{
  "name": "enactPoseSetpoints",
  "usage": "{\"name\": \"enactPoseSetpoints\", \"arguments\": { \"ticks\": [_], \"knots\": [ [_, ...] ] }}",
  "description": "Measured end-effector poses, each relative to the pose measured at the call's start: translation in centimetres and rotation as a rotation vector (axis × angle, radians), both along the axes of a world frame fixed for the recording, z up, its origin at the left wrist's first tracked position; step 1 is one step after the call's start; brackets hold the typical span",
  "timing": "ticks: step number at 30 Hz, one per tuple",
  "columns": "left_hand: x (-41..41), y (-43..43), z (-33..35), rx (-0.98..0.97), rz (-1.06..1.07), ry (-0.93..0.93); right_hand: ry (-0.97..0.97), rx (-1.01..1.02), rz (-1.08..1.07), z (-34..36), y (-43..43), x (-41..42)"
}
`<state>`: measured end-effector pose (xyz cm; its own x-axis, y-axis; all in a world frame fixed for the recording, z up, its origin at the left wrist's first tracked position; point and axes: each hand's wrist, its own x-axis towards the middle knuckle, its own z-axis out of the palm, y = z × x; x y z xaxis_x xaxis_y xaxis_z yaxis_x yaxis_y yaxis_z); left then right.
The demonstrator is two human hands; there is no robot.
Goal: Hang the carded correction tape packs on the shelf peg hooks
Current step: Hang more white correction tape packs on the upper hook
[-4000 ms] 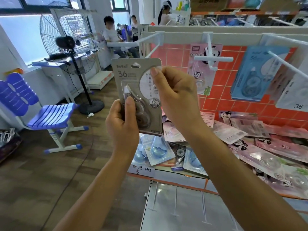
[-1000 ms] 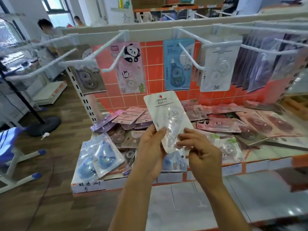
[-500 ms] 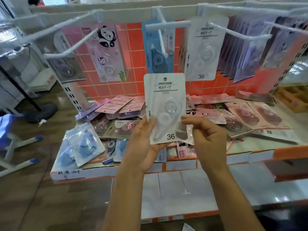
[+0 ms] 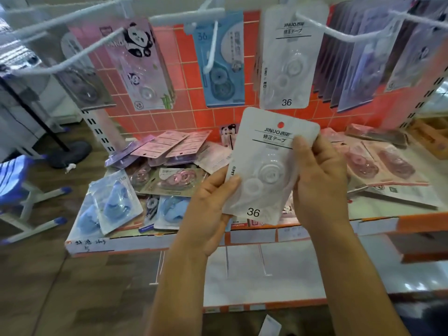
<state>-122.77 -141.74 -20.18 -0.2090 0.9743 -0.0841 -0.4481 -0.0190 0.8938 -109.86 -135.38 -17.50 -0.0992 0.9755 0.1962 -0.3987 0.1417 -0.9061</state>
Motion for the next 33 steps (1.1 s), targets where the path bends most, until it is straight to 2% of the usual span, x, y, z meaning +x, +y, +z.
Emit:
{"name": "enactPoseSetpoints", "arguments": {
  "ticks": [4,10,21,33],
  "knots": [
    [1.4,0.3,1.0,0.032,-0.021,0.068,0.046,0.040,0.004,1.6,0.3,1.2],
    [3.7,1.2,2.7,0.074,-0.059,0.129,0.020,0.169,-0.124,3.9,0.9,3.3],
    [5.9,2.2,4.7,0.199,-0.082,0.046,0.049,0.333,-0.188,6.7,1.0,5.3],
    [6.6,3.5,5.2,0.194,-0.044,0.048,0.013,0.338,-0.200,7.6,2.5,5.3]
  ]
}}
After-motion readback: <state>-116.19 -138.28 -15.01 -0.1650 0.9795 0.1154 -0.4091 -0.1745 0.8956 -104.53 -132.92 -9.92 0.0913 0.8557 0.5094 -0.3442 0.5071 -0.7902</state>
